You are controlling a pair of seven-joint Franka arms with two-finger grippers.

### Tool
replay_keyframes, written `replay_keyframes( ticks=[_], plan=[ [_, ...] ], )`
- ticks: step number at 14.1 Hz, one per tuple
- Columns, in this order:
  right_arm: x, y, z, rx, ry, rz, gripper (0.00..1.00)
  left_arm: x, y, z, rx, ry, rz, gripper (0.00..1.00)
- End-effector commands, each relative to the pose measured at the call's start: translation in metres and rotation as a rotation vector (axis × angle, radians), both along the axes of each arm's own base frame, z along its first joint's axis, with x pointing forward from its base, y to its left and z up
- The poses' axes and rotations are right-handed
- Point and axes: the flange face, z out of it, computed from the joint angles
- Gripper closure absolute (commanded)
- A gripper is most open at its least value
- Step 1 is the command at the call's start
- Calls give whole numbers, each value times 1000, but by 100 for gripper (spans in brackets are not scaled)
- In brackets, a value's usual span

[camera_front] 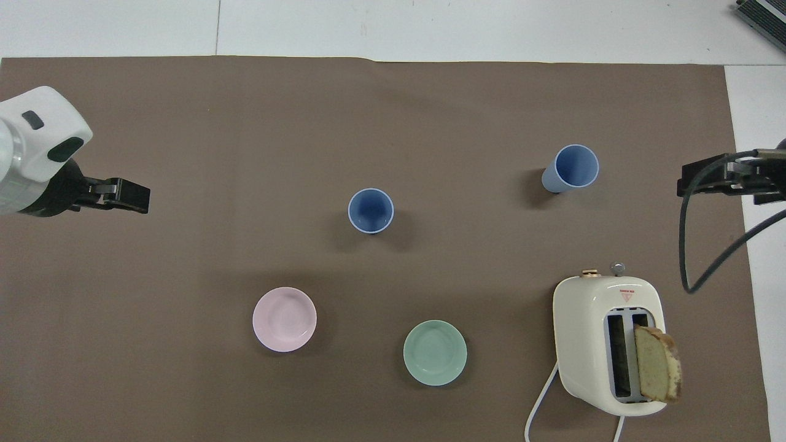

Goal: Stack blue cups with both arms
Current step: 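Set the blue cup down, open the left gripper and withdraw, then reach the right gripper to the other blue cup and grasp it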

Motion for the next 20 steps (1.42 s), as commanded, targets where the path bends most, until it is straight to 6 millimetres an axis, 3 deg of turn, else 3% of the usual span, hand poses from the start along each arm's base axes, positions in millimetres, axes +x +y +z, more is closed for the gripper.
replay_keyframes(
  ticks=[1, 2, 6, 11, 14, 17, 20],
  plan=[
    [1, -8, 1, 11, -11, 13, 0, -13, 15, 30, 6, 9, -17, 0],
    [1, -8, 1, 11, -13, 14, 0, -14, 16, 38, 1, 11, -15, 0],
    [9, -11, -5, -9, -17, 16, 0, -19, 16, 40, -7, 22, 2, 0],
    [41, -17, -32, -6, -73, 42, 0, -27, 32, 54, -7, 47, 28, 0],
    [72, -23, -77, 1, -71, 39, 0, -28, 34, 61, -8, 38, 28, 0],
    [105, -25, -137, 12, -70, 66, 0, -30, 30, 65, -6, 27, 28, 0],
    [113, -18, -191, 2, -73, 91, 0, -30, 31, 65, -6, 25, 25, 0]
  ],
)
